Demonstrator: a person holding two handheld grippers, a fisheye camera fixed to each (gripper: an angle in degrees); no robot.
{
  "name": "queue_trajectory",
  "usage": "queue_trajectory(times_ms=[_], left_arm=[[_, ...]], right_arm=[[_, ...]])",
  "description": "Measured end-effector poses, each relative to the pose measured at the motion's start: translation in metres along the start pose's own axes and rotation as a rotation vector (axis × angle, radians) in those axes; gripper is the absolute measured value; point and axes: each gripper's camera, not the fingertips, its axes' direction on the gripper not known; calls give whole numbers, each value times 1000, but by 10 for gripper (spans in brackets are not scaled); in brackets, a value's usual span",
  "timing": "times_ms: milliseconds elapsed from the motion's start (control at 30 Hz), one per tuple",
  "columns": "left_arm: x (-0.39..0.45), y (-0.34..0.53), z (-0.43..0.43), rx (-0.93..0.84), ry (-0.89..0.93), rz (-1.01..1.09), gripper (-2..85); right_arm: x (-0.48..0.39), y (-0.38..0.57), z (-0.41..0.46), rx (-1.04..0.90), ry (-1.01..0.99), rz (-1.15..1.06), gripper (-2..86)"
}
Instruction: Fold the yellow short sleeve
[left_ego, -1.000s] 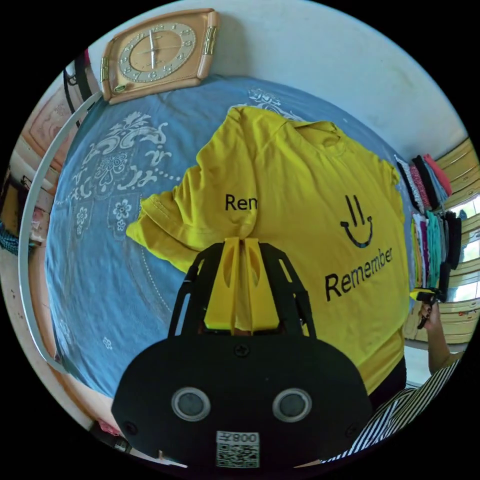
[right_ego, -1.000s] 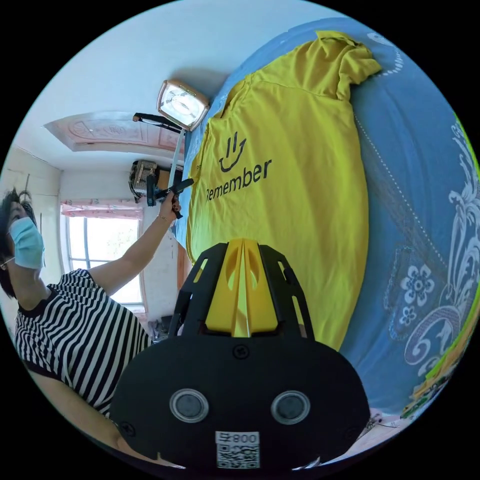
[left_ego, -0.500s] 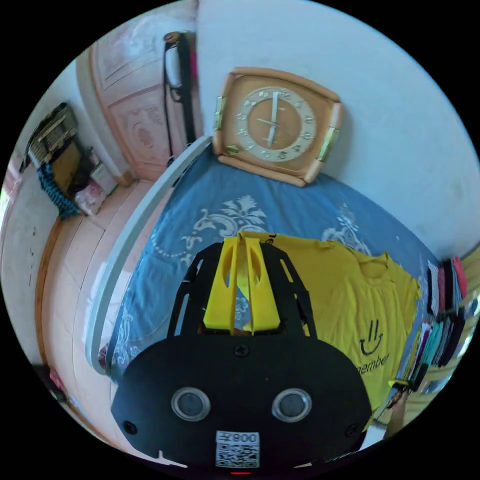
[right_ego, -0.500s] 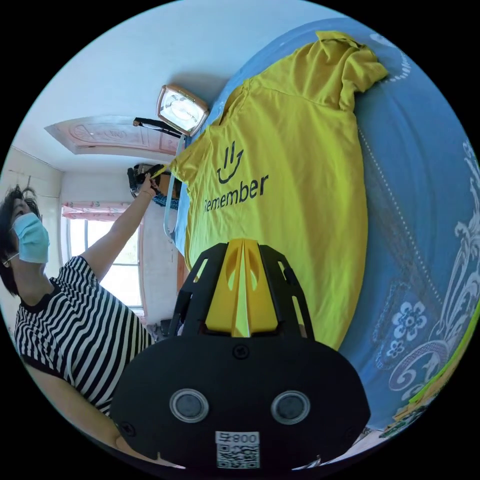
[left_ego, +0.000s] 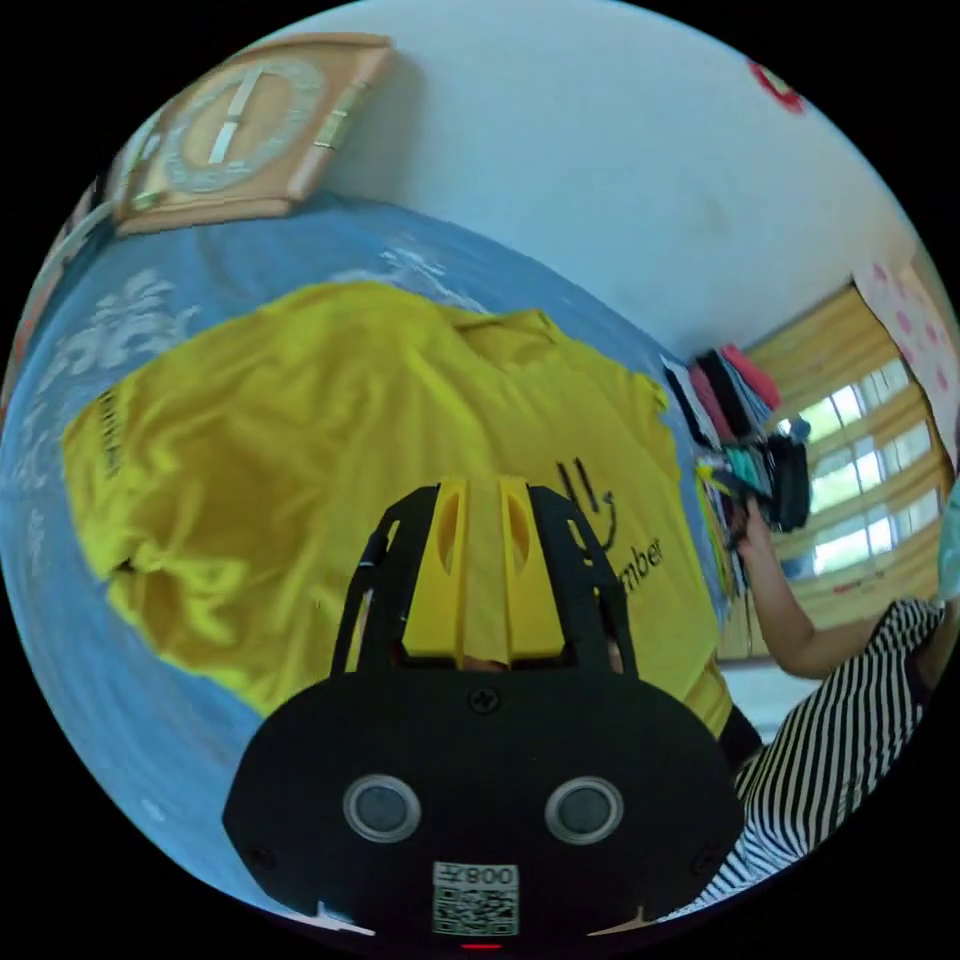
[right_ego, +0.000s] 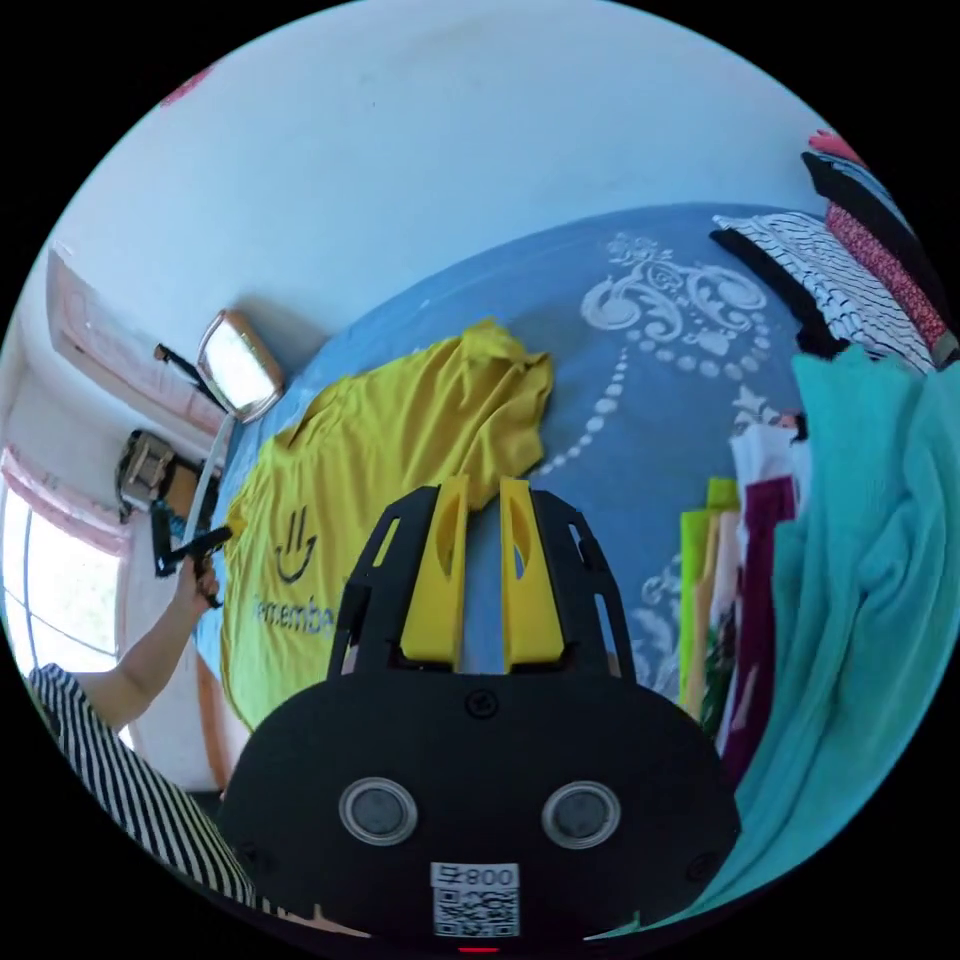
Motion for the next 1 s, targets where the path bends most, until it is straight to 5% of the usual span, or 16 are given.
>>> queue_trajectory(times_ms=[300, 633, 1000], left_arm=[[123, -108, 216, -109, 148, 391, 83], [143, -213, 399, -143, 197, 277, 79], [116, -213, 406, -55, 280, 285, 22]], right_arm=[[33, -17, 52, -15, -37, -6, 50], [69, -15, 62, 12, -121, 17, 31], [82, -12, 69, -9, -170, -47, 14]])
